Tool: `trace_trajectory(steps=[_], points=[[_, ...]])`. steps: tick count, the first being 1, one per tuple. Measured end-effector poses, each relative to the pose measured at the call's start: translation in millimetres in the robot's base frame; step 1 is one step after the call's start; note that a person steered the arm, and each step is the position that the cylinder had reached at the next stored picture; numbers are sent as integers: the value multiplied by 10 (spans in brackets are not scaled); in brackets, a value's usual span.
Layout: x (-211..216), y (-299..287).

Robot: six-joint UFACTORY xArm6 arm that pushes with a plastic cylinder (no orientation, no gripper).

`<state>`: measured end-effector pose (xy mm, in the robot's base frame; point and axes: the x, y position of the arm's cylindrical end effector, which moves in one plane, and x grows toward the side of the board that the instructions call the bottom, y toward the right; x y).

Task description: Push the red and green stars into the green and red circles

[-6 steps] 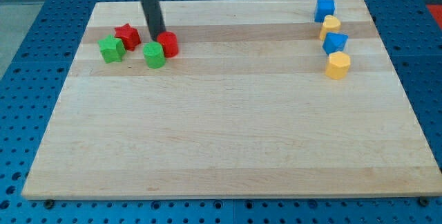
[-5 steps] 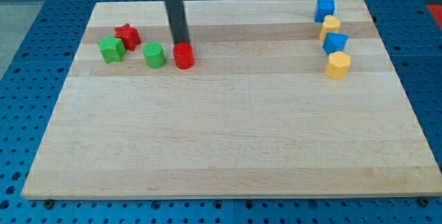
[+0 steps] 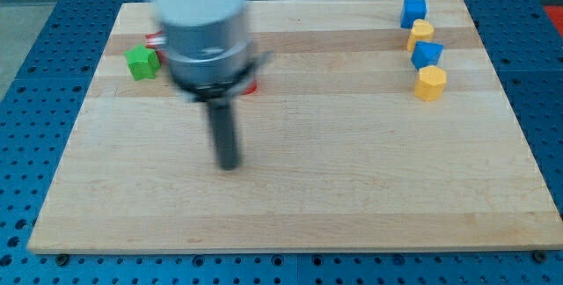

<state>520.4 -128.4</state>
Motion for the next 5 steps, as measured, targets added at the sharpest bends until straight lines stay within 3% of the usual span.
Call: trace_trajectory(steps=[1, 2, 4, 5], points=[[-319, -1198], [-1008, -1763], [-2485, -1477], [-2412, -993]])
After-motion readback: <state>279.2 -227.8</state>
